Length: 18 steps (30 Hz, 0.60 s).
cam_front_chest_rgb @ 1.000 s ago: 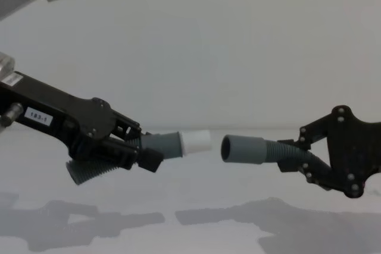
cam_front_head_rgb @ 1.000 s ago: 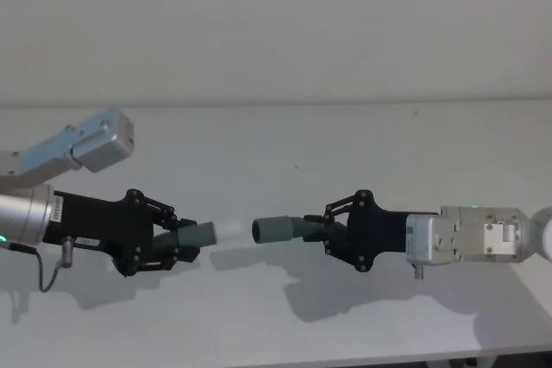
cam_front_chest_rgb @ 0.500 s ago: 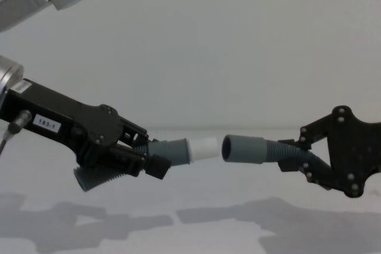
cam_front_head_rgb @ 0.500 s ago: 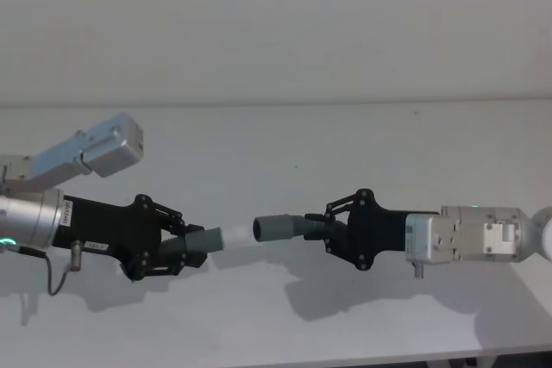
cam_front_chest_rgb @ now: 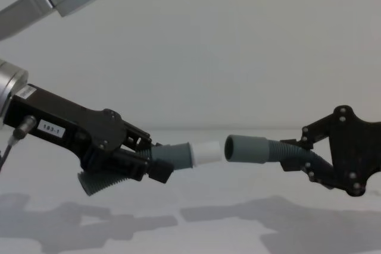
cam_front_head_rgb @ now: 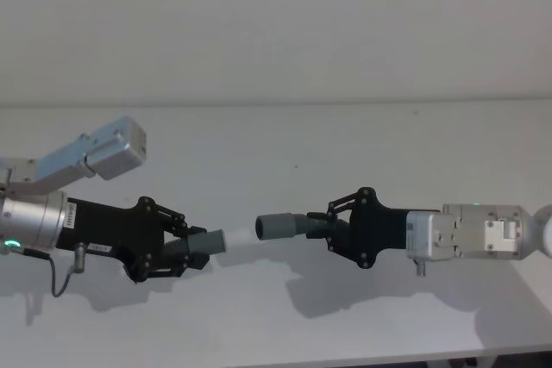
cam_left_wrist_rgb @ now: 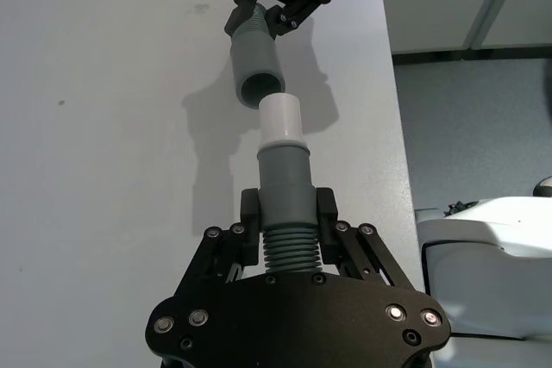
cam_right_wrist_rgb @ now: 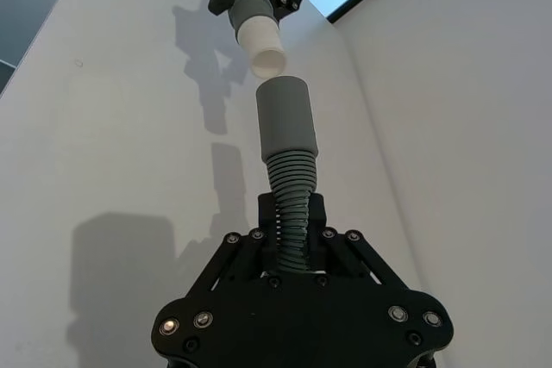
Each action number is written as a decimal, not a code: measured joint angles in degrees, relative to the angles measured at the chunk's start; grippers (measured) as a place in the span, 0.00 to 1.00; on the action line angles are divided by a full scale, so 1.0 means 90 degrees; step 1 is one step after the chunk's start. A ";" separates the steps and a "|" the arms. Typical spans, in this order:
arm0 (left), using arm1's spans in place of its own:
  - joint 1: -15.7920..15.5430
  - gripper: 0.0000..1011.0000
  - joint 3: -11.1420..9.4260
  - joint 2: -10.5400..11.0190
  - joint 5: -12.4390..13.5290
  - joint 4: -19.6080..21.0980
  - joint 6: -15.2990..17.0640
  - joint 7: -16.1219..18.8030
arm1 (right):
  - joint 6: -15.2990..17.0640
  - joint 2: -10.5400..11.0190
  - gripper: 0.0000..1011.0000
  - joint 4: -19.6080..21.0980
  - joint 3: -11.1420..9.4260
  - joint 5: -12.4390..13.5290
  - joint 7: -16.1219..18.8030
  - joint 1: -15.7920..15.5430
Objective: Use both hands to pick up one end of the pipe from the table, align the ends, and insert them.
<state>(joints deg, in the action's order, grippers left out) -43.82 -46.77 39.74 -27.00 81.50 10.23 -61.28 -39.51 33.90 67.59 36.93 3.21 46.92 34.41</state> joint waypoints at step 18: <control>-0.0084 0.34 -0.0126 -0.0096 -0.0022 -0.0223 -0.0144 0.0019 | 0.0003 0.0025 0.16 -0.0077 0.0060 0.0084 0.0090 0.0082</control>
<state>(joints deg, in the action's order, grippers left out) -44.58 -47.90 38.88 -27.20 79.49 8.93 -61.11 -39.48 34.13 66.89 37.46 3.97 47.74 35.15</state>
